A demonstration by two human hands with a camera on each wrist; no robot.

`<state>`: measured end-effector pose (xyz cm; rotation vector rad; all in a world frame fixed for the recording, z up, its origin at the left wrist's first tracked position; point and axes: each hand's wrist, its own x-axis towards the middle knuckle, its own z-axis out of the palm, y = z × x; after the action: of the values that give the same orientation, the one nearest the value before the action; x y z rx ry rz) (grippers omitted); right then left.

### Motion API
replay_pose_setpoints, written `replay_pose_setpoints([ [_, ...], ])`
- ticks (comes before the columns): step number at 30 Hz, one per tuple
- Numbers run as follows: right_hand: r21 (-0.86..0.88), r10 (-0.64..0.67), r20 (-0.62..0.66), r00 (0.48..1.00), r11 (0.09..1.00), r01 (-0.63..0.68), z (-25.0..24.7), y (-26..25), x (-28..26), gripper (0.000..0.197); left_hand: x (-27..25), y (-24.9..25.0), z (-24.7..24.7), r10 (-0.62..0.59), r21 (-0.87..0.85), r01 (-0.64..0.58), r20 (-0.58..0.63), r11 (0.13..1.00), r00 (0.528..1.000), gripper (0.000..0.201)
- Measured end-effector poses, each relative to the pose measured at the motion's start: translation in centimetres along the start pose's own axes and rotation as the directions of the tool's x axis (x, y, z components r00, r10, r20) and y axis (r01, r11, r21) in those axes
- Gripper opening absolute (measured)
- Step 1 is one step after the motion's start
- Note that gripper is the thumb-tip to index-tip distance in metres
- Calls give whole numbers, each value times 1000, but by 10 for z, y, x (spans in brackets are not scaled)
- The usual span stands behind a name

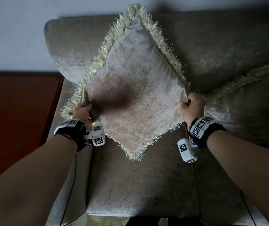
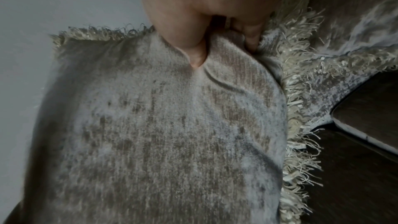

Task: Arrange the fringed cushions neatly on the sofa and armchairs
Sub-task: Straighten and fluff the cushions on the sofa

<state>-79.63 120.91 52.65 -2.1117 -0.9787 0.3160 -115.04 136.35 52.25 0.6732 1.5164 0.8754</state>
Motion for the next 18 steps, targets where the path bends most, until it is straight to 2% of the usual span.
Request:
replay_pose_setpoints([
  [4,-37,2,20,1000,999,-1,14,9,12,52,14,-4,10,-21,10,22,-9,1000,1000,22],
  [7,-97,55,84,995,994,-47,27,18,22,34,27,-5,12,-57,63,61,-66,996,996,9],
  [9,-132,83,113,990,989,-68,31,20,25,14,32,-4,11,-97,149,106,-62,983,993,33],
  [10,-155,85,115,990,986,-67,32,21,27,13,31,-2,12,-117,155,125,-63,980,991,46],
  [12,-191,85,125,988,980,-60,34,21,31,15,35,1,14,-105,171,120,-91,978,990,53],
  [16,-195,114,127,985,977,-88,29,25,38,21,42,4,12,11,342,45,-162,938,987,45],
  [18,-210,171,121,978,967,-143,21,28,40,21,45,7,6,37,324,26,-188,946,981,35],
])
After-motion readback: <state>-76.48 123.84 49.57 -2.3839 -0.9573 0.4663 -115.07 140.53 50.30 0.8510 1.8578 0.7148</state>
